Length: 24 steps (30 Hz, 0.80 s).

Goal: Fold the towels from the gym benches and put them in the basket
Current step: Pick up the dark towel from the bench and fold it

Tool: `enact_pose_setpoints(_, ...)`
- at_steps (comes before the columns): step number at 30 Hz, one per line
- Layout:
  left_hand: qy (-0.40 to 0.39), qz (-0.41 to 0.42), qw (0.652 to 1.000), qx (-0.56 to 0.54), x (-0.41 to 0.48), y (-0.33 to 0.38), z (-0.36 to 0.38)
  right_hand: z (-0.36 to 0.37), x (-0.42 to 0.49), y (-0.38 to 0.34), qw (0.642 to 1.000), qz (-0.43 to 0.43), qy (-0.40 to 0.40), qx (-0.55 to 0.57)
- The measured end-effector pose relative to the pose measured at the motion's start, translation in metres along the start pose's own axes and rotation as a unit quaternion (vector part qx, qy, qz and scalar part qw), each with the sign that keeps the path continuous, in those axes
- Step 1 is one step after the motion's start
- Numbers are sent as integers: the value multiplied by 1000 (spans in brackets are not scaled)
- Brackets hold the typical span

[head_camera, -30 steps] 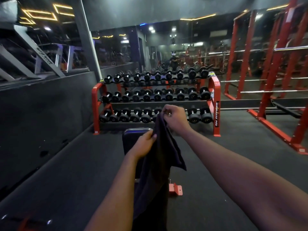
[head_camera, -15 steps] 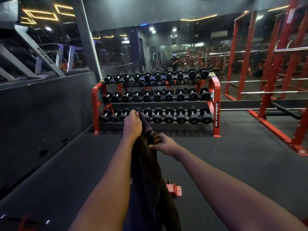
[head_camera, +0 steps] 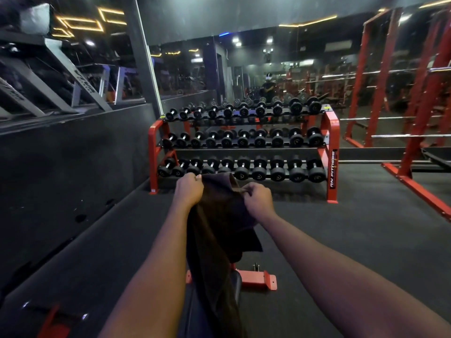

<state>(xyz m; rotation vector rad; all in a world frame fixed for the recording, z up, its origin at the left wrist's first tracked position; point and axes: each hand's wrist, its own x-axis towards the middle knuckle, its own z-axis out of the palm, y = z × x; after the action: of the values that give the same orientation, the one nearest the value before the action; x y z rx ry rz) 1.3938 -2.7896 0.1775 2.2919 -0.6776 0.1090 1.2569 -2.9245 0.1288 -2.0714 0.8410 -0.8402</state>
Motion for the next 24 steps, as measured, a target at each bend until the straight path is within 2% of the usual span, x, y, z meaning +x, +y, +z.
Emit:
enact_pose_setpoints(4, 41, -11, 999, 34, 8, -24, 6, -14, 17, -20, 993, -19, 7, -116)
enact_pose_setpoints(6, 56, -15, 996, 62, 5, -28, 10, -18, 24, -33, 991, -19, 20, -133)
enact_pose_setpoints(8, 92, 11, 993, 72, 2, -25, 14, -19, 29, -45, 997, 8, 3, -76)
enact_pose_setpoints(10, 109, 88, 990, 19, -3, -18, 19, -16, 32, -55, 999, 44, -19, 23)
enact_pose_setpoints(12, 24, 161, 975, -149, -14, -7, 21, -12, 35, -63, 994, 64, -4, 84)
enact_pose_setpoints(14, -116, 169, 939, -276, -29, 4, 19, -11, 35, -68, 987, 80, 13, 136)
enact_pose_setpoints(16, -209, 161, 929, -260, -37, 5, 26, -13, 38, -68, 985, 76, 23, 151)
enact_pose_setpoints(17, -232, 159, 932, -227, -38, 2, 33, -14, 39, -68, 985, 68, 27, 154)
enact_pose_setpoints(20, -212, 157, 954, -142, -38, -8, 59, -22, 40, -68, 983, 37, 27, 179)
enact_pose_setpoints(24, -144, 115, 966, -184, -42, -1, 56, -40, 45, -58, 992, 57, 31, 108)
